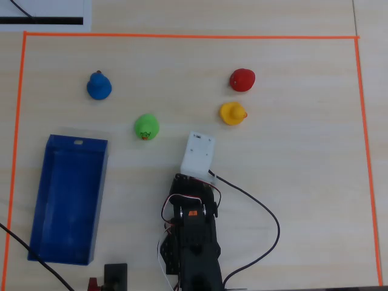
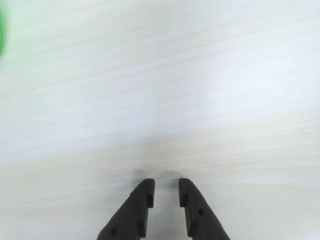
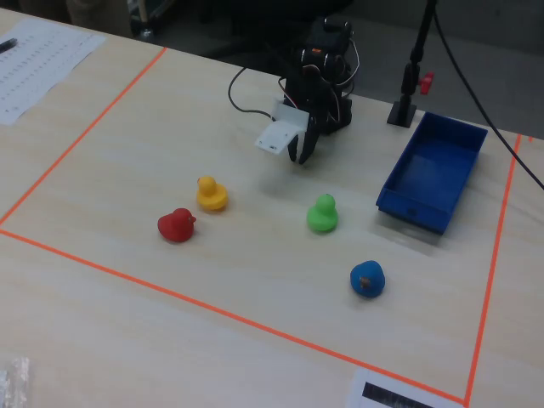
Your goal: Grasp blue duck and put it into box.
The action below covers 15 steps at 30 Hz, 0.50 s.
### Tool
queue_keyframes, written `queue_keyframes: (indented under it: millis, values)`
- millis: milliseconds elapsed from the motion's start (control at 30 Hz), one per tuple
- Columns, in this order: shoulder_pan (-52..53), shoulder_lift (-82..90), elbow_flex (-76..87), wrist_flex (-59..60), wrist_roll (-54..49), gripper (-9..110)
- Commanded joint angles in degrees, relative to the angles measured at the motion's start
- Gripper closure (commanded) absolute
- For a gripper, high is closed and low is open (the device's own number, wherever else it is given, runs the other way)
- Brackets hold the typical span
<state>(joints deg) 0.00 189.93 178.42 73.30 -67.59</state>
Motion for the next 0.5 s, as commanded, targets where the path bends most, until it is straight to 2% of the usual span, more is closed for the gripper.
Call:
queue_keyframes:
  millis: [0, 467]
  values:
    - [-0.4, -0.2, -0.2, 0.5, 0.7, 99]
    - [-0.4, -0.2, -0.2, -0.8, 1.1, 100]
